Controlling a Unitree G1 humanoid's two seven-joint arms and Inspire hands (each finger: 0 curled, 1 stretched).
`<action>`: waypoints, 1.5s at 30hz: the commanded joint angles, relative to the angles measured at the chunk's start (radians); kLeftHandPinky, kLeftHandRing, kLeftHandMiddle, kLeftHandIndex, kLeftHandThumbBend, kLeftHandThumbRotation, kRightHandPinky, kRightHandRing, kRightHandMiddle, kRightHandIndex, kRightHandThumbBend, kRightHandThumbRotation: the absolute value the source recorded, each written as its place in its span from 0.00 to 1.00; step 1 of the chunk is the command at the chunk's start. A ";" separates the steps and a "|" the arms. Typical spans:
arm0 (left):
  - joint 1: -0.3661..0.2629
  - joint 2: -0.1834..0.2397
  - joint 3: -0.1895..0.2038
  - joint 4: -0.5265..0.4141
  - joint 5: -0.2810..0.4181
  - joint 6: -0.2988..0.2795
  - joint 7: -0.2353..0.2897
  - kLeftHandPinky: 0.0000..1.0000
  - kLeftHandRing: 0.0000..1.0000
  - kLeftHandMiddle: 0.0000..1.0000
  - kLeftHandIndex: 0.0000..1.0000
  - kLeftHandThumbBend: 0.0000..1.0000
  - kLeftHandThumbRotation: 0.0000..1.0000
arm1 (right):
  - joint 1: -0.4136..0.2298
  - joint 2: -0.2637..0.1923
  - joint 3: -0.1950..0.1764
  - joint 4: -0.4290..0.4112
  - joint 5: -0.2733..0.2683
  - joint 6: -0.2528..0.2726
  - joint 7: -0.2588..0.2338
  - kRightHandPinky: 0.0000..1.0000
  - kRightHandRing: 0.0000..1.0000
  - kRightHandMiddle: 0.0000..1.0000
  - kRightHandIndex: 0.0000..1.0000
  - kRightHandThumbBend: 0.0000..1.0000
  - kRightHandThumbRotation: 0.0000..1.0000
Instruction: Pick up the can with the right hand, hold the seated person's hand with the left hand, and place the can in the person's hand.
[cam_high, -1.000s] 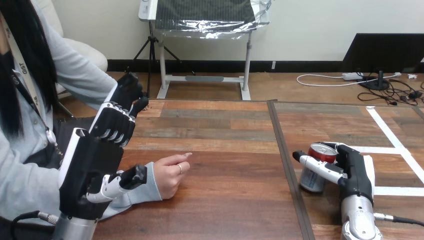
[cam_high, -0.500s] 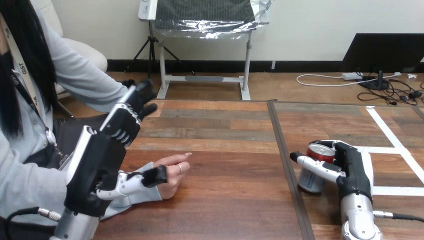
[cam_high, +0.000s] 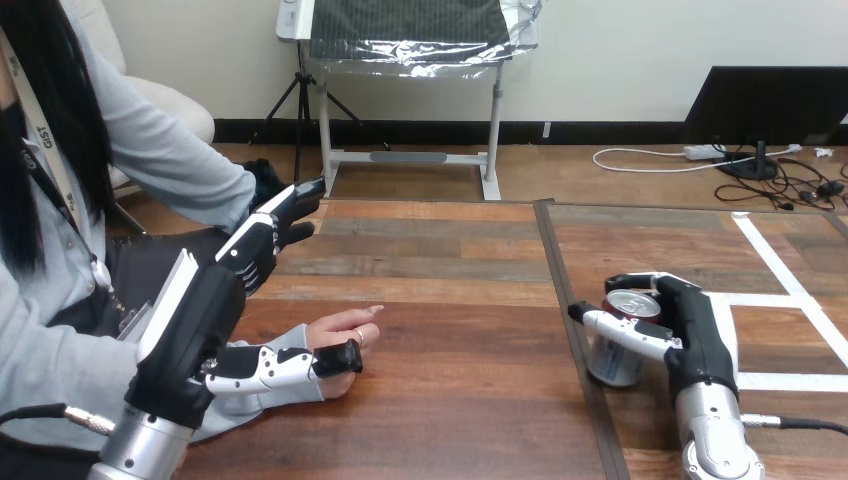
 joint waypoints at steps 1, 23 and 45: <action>-0.053 0.039 -0.020 -0.009 0.057 0.012 0.066 0.85 0.92 0.92 0.90 1.00 0.34 | -0.108 -0.039 0.002 -0.055 0.001 -0.041 0.005 0.39 0.44 0.50 0.51 0.80 0.00; -0.072 0.113 -0.081 -0.047 0.164 0.082 0.197 0.83 0.92 0.90 0.90 1.00 0.40 | -0.130 -0.047 0.025 -0.064 -0.027 -0.047 -0.013 0.38 0.43 0.50 0.51 0.77 0.00; -0.059 0.129 -0.115 -0.051 0.047 0.080 0.163 0.86 0.93 0.91 0.90 1.00 0.39 | -0.082 -0.035 0.035 -0.052 -0.043 -0.064 -0.030 0.39 0.44 0.51 0.53 0.78 0.00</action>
